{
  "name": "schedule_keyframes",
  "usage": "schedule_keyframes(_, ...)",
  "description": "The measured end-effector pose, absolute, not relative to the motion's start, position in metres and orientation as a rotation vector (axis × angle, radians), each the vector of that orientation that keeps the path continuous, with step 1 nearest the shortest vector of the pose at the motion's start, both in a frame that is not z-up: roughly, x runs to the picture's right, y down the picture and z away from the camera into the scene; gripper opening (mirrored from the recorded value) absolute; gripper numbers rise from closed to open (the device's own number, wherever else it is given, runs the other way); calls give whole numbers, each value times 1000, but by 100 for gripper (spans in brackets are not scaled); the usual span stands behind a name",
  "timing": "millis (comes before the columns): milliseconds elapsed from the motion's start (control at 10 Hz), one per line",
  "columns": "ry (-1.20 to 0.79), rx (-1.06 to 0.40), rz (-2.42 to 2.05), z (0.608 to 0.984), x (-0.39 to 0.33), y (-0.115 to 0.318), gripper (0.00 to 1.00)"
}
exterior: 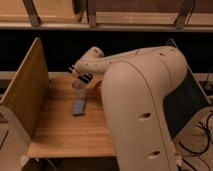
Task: Place the eraser in the ceramic cup
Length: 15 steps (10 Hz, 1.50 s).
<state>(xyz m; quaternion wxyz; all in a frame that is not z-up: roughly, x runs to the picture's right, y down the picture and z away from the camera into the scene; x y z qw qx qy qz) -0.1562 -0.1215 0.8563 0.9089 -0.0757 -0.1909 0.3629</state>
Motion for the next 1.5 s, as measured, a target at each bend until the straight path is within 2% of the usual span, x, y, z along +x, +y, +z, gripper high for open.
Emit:
schedule_keyframes(300, -509, -77, 837, 822, -147, -154, 0)
schedule_keyframes(700, -868, -89, 918, 771, -155, -203, 0)
schedule_keyframes(1100, -1178, -101, 948, 732, -145, -232, 0)
schedule_keyframes(1500, -1235, -97, 952, 727, -142, -236, 0)
